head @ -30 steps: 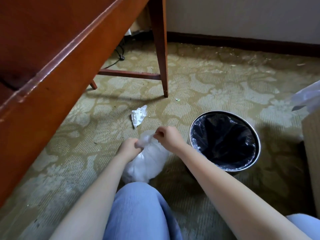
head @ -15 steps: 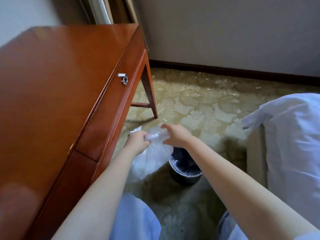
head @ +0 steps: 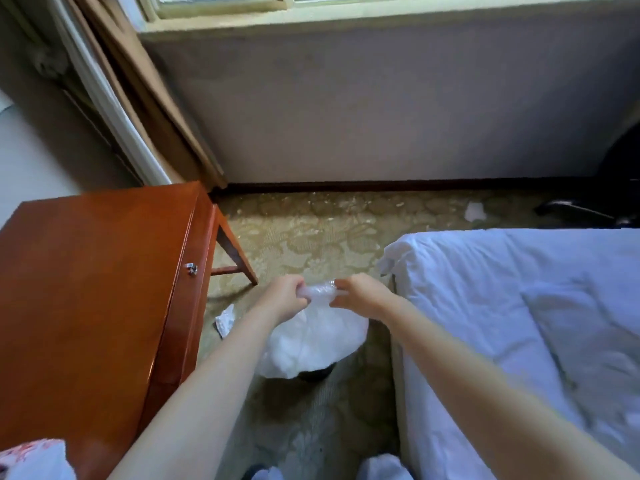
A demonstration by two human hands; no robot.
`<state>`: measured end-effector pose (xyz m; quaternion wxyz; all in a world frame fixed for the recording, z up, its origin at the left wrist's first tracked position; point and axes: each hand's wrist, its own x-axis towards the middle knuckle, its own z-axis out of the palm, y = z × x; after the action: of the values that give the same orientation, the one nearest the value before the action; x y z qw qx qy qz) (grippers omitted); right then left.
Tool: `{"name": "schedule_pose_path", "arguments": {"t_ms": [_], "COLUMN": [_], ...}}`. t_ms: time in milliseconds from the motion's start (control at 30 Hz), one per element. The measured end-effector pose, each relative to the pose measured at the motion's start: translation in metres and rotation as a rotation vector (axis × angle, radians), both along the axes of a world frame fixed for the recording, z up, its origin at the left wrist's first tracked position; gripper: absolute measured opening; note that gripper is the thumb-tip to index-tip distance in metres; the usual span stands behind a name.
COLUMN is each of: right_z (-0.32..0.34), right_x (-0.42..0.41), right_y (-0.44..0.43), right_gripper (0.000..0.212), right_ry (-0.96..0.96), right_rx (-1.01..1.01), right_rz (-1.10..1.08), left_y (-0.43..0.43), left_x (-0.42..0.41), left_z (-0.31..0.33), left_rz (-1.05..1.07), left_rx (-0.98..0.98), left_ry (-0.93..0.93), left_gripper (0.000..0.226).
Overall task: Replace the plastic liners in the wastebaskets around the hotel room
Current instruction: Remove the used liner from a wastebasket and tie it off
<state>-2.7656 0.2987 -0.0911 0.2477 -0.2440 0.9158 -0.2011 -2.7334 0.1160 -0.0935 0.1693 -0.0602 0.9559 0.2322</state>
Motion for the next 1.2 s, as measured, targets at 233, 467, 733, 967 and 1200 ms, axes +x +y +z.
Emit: {"name": "schedule_pose_path", "arguments": {"t_ms": [233,467,733,967,1200], "right_z": [0.056,0.071,0.081,0.097,0.103], "right_x": [0.039,0.130,0.310,0.506,0.724], "right_y": [0.145,0.238,0.259,0.222,0.155], "right_gripper": [0.042,0.036,0.025,0.028,0.032], "right_ry": [0.040,0.061,0.194,0.249,0.233], "right_rx": [-0.018,-0.072,-0.048,-0.087,-0.120], "right_rz": [-0.442,-0.945,-1.517,-1.940,-2.174], "left_y": [0.120,0.237,0.350,0.408,0.425], "left_x": [-0.032,-0.023,0.066,0.245,0.482], "left_z": [0.049,0.073,0.077,0.098,0.109], "left_rz": [-0.327,-0.745,-1.296,-1.760,-2.074], "left_rx": [0.031,0.091,0.221,0.226,0.318], "left_ry": [0.082,0.156,0.166,0.166,0.082], "left_gripper": [0.017,0.026,0.012,0.013,0.015]}}
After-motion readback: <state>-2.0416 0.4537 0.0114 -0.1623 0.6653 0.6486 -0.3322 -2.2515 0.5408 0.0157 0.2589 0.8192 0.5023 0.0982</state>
